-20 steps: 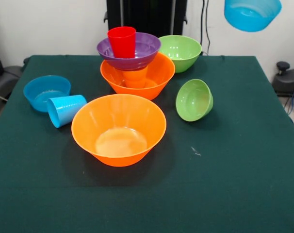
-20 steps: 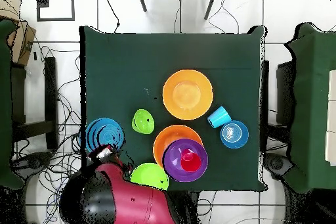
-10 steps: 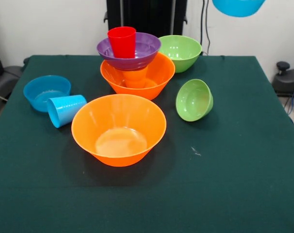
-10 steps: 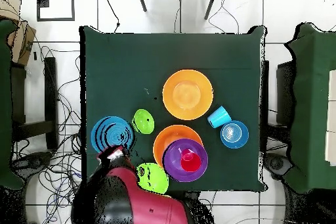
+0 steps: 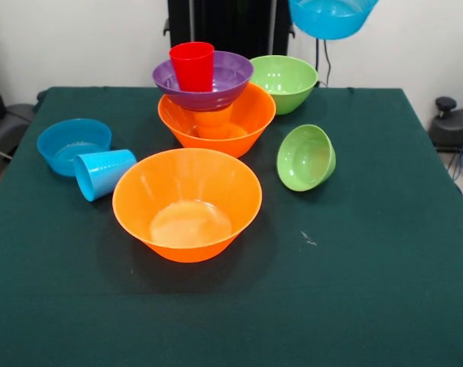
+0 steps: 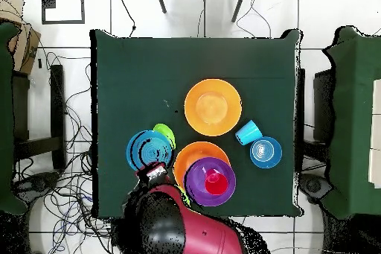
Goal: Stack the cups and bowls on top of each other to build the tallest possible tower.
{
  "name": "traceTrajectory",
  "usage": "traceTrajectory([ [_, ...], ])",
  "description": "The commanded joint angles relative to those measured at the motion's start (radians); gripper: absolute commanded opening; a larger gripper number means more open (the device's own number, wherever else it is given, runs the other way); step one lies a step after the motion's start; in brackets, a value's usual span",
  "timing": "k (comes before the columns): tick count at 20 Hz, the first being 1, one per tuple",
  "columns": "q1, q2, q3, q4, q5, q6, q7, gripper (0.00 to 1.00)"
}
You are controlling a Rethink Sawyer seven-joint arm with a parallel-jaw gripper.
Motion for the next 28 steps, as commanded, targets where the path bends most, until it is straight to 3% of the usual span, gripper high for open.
traceTrajectory([
  [1,-0.078,0.061,0.172,0.119,-0.094,-0.083,-0.244,0.00],
  [12,-0.159,0.017,0.276,0.180,-0.118,-0.098,-0.220,0.00],
  [23,-0.342,-0.002,0.438,0.268,-0.144,-0.158,-0.261,0.00],
  [28,-0.394,-0.037,0.521,0.318,-0.156,-0.185,-0.235,0.00],
])
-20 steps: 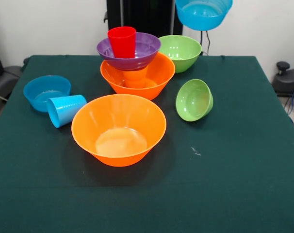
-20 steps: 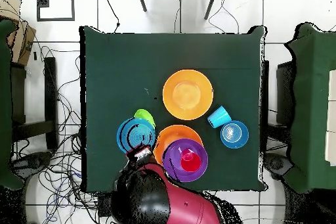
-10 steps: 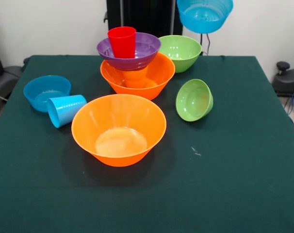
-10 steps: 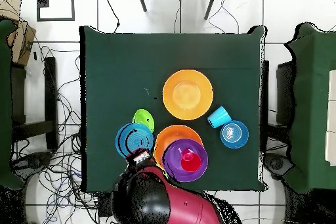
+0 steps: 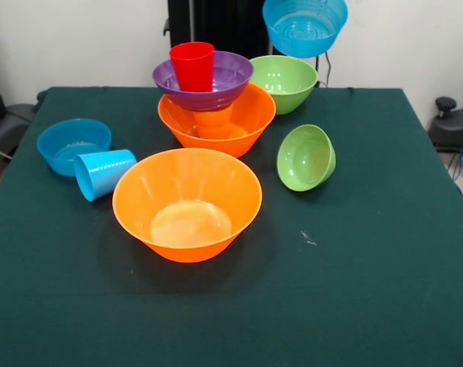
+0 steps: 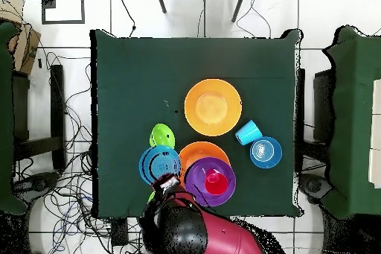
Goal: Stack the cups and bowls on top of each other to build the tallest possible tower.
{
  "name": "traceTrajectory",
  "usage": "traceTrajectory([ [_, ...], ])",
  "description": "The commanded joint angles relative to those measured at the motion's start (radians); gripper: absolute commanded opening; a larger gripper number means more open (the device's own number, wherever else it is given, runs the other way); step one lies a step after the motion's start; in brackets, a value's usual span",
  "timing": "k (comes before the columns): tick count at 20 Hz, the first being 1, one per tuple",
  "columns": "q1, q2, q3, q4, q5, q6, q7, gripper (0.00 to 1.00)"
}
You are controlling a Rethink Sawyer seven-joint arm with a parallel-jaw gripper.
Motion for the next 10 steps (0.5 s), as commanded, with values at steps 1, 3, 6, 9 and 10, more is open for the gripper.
traceTrajectory([
  [1,-0.070,-0.021,0.205,0.122,-0.090,-0.102,-0.229,0.00],
  [3,-0.082,-0.021,0.222,0.126,-0.102,-0.106,-0.212,0.00],
  [6,-0.092,-0.029,0.237,0.125,-0.127,-0.111,-0.182,0.00],
  [9,-0.102,-0.051,0.252,0.131,-0.130,-0.102,-0.170,0.00],
  [10,-0.115,-0.058,0.268,0.138,-0.123,-0.100,-0.174,0.00],
])
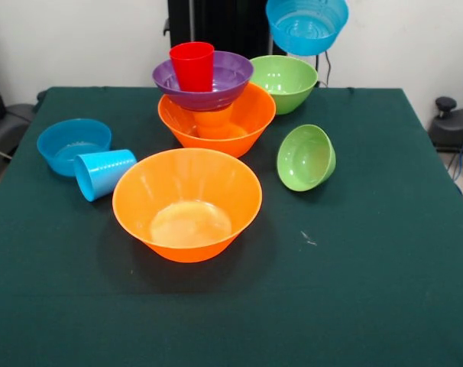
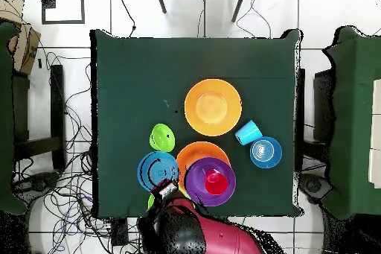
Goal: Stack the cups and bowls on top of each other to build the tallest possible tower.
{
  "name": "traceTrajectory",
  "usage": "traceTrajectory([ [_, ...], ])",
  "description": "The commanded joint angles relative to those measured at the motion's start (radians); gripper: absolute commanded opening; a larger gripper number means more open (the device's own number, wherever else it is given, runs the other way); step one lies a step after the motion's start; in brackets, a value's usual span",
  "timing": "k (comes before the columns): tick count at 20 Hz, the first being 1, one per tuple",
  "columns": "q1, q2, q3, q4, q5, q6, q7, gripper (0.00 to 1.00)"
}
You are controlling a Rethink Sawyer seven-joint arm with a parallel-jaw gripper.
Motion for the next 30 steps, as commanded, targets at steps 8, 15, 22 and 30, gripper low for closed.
traceTrajectory([
  [8,-0.113,-0.163,0.202,0.092,0.103,0.080,-0.357,0.00],
  [15,-0.071,-0.277,0.090,0.090,0.197,0.226,-0.489,0.00],
  [22,-0.034,-0.286,0.016,0.116,0.204,0.218,-0.527,0.00],
  [30,-0.109,-0.189,0.046,0.087,0.135,0.151,-0.549,0.00],
])
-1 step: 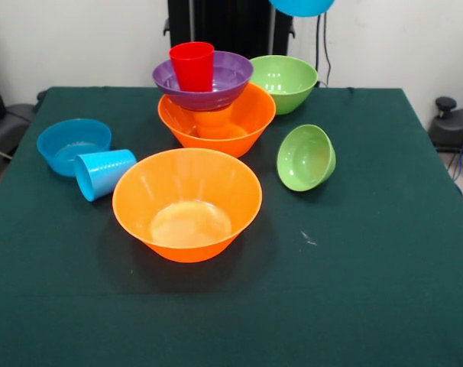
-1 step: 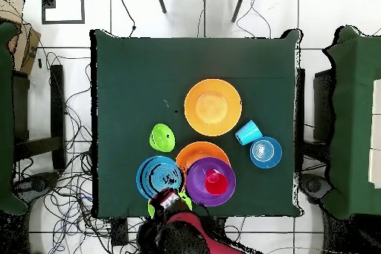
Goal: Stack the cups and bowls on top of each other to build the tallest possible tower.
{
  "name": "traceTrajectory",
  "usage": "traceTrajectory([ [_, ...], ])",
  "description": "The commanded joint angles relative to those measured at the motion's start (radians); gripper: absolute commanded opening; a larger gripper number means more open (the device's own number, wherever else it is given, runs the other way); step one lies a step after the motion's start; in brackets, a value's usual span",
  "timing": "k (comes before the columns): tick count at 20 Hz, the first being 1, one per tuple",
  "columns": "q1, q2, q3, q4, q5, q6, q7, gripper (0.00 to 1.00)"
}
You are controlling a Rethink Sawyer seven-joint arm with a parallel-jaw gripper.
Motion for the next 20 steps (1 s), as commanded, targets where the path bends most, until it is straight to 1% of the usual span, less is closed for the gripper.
traceTrajectory([
  [1,-0.056,0.085,-0.003,0.012,-0.050,-0.003,-0.318,0.00],
  [4,-0.083,0.104,0.016,0.001,-0.077,-0.012,-0.313,0.00],
  [9,-0.107,0.112,0.038,-0.036,-0.117,0.016,-0.290,0.00],
  [15,-0.124,0.111,0.047,-0.030,-0.121,0.008,-0.293,0.00],
  [18,-0.121,0.091,0.043,-0.013,-0.093,0.011,-0.319,0.00],
  [20,-0.128,0.081,0.039,-0.010,-0.088,0.019,-0.336,0.00],
])
